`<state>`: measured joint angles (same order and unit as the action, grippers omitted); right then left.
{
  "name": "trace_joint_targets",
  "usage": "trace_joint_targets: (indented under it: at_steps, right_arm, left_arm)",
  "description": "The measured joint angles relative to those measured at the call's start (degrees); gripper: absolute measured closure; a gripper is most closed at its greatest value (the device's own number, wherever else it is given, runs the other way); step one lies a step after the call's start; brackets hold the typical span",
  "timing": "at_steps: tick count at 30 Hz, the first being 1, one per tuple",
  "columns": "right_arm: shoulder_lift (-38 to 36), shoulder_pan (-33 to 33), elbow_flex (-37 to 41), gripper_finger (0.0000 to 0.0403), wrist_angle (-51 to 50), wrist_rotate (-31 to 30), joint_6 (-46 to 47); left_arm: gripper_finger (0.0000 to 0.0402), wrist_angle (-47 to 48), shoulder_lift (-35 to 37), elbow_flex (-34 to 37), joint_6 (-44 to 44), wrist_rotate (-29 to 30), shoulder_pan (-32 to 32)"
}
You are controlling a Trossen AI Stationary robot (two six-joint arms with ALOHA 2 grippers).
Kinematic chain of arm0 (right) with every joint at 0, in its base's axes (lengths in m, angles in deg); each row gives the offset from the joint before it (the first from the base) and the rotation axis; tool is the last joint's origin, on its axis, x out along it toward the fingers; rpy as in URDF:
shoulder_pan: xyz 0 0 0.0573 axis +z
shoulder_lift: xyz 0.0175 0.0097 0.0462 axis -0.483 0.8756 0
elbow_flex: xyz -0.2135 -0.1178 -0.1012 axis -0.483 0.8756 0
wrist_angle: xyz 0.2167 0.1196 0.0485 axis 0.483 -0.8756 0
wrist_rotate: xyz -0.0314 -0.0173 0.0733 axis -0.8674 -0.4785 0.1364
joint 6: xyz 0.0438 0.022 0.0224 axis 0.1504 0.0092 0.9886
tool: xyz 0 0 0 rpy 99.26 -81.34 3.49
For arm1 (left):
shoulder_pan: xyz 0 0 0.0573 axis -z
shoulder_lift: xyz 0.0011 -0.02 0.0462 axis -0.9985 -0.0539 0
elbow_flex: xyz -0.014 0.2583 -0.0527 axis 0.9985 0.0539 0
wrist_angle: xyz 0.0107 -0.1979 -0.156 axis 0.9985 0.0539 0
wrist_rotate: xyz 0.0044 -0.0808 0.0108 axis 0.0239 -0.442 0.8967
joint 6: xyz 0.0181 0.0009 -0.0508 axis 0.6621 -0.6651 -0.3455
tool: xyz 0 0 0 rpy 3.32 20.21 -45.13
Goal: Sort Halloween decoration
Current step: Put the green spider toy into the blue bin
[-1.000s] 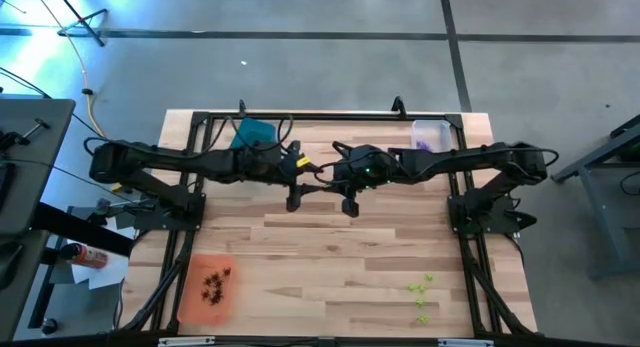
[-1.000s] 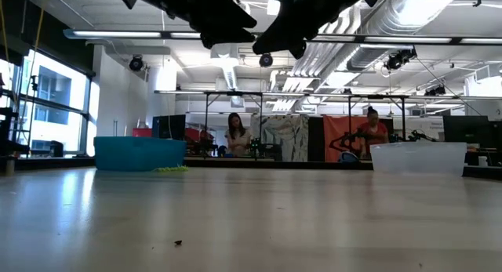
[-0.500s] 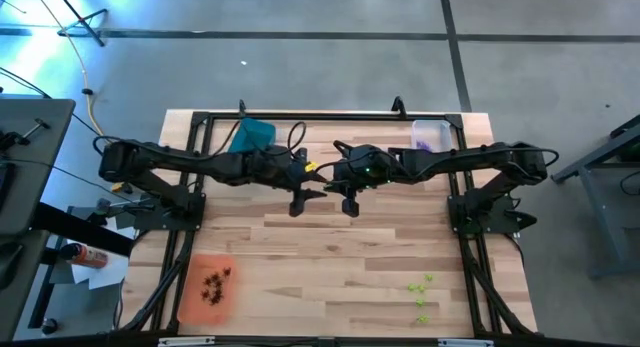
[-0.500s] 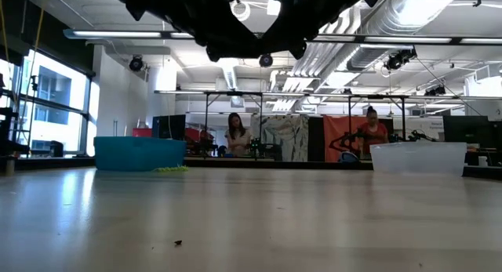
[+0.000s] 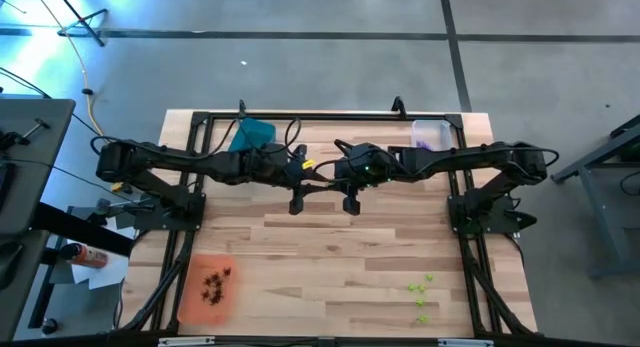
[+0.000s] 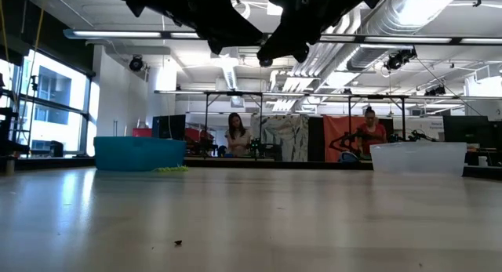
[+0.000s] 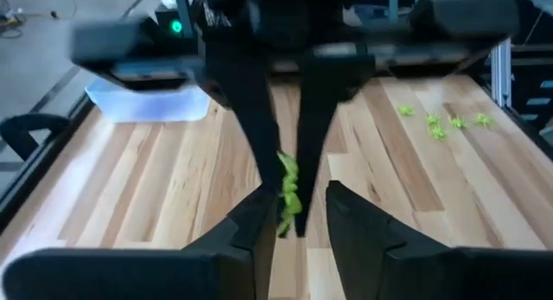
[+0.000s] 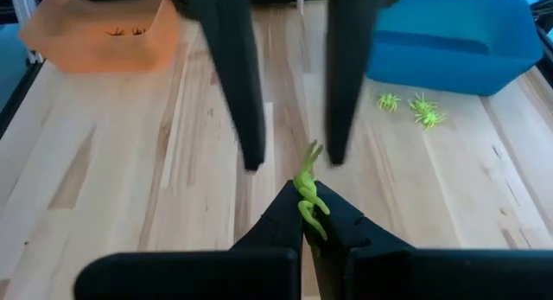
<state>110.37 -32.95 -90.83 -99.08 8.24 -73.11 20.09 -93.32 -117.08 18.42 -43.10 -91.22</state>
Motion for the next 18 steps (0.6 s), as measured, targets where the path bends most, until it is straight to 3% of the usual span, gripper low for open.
trace_joint_targets:
  at_steps: [10, 18]
  right_arm:
    - [0.0, -0.1, 0.0, 0.0402, 0.7, 0.2, 0.0]
    - [0.0, -0.1, 0.0, 0.0402, 1.8, 0.3, 0.0]
  left_arm:
    - [0.0345, 0.2, -0.2, 0.0, 0.2, 0.4, -0.6]
    - [0.0395, 0.1, -0.2, 0.0, 0.5, 0.4, -1.0]
